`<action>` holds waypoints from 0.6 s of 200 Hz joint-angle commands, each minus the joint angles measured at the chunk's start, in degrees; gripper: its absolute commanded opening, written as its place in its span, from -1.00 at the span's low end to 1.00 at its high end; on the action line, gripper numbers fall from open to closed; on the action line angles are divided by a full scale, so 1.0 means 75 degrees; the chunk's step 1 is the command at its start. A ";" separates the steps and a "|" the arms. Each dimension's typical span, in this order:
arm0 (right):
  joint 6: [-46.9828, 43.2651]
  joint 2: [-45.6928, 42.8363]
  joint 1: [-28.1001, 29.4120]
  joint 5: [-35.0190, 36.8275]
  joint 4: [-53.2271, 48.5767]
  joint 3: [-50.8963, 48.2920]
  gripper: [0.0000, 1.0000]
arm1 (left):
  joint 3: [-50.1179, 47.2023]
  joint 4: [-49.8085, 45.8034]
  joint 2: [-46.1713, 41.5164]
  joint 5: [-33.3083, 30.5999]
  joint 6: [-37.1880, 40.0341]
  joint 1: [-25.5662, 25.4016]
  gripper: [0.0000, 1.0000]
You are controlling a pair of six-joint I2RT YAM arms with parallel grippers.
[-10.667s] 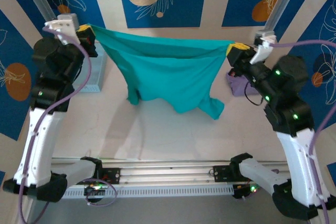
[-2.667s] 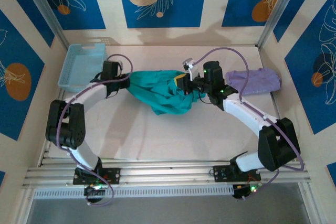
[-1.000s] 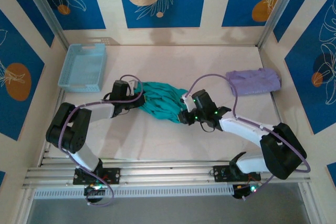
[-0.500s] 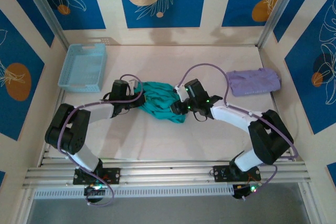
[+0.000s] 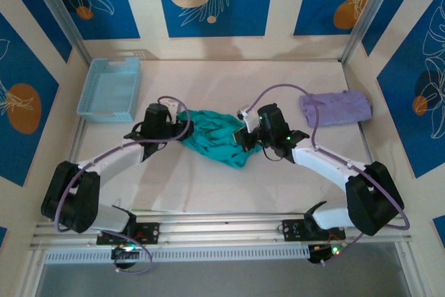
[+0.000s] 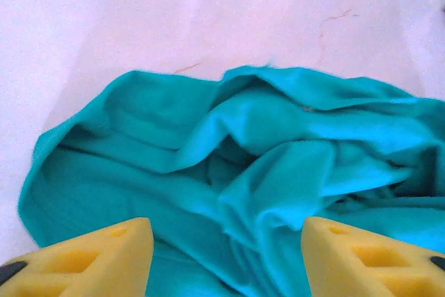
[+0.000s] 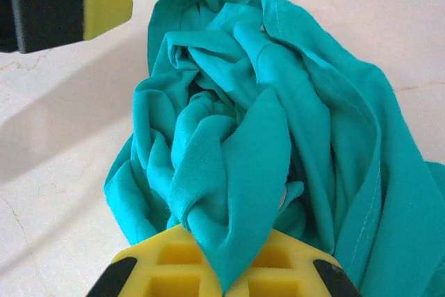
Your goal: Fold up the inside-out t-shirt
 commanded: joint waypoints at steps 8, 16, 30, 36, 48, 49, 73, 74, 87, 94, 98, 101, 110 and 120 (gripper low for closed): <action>0.0111 -0.0004 -0.0034 -0.0283 0.0258 -0.0033 -1.00 | 0.0978 -0.0884 0.0518 -0.0379 0.1652 -0.0612 0.25; 0.0111 -0.0003 -0.0037 -0.0265 0.0249 -0.0015 -1.00 | 0.1231 -0.1083 0.0783 -0.0351 0.1871 -0.0767 0.27; 0.0111 -0.0002 -0.0056 -0.0260 0.0227 0.0018 -1.00 | 0.1672 -0.1482 0.1251 -0.0368 0.2180 -0.0965 0.29; 0.0100 -0.0003 -0.0058 -0.0270 0.0212 0.0027 -1.00 | 0.1834 -0.1656 0.1451 -0.0427 0.2267 -0.1020 0.29; 0.0092 -0.0013 -0.0064 -0.0267 0.0196 0.0042 -1.00 | 0.2140 -0.1934 0.1837 -0.0546 0.2366 -0.1044 0.30; 0.0090 -0.0014 -0.0067 -0.0269 0.0192 0.0048 -1.00 | 0.2167 -0.1949 0.1865 -0.0559 0.2376 -0.1044 0.30; 0.0065 -0.0044 -0.0099 -0.0242 0.0165 0.0037 -1.00 | 0.2649 -0.2226 0.2503 -0.1010 0.2492 -0.1044 0.25; 0.0064 -0.0047 -0.0102 -0.0239 0.0164 0.0034 -1.00 | 0.2662 -0.2236 0.2532 -0.1019 0.2492 -0.1044 0.25; 0.0064 -0.0077 -0.0108 -0.0225 0.0165 0.0024 -1.00 | 0.2884 -0.2252 0.2792 -0.0906 0.2505 -0.1033 0.16; 0.0066 -0.0090 -0.0114 -0.0220 0.0168 0.0020 -1.00 | 0.2989 -0.2241 0.2912 -0.0739 0.2467 -0.1039 0.05; 0.0065 -0.0102 -0.0126 -0.0212 0.0166 0.0034 -1.00 | 0.3058 -0.2209 0.2965 -0.0662 0.2433 -0.1043 -0.02; 0.0054 -0.0114 -0.0126 -0.0183 0.0167 0.0039 -1.00 | 0.3105 -0.2194 0.3010 -0.0588 0.2398 -0.1036 -0.09; 0.0013 -0.0184 -0.0145 -0.0133 0.0158 0.0097 -1.00 | 0.3234 -0.2173 0.3070 -0.0432 0.2265 -0.1004 -0.35; -0.0066 -0.0303 -0.0190 -0.0084 0.0119 0.0195 -1.00 | 0.3318 -0.2090 0.3003 -0.0372 0.1972 -0.0902 -0.73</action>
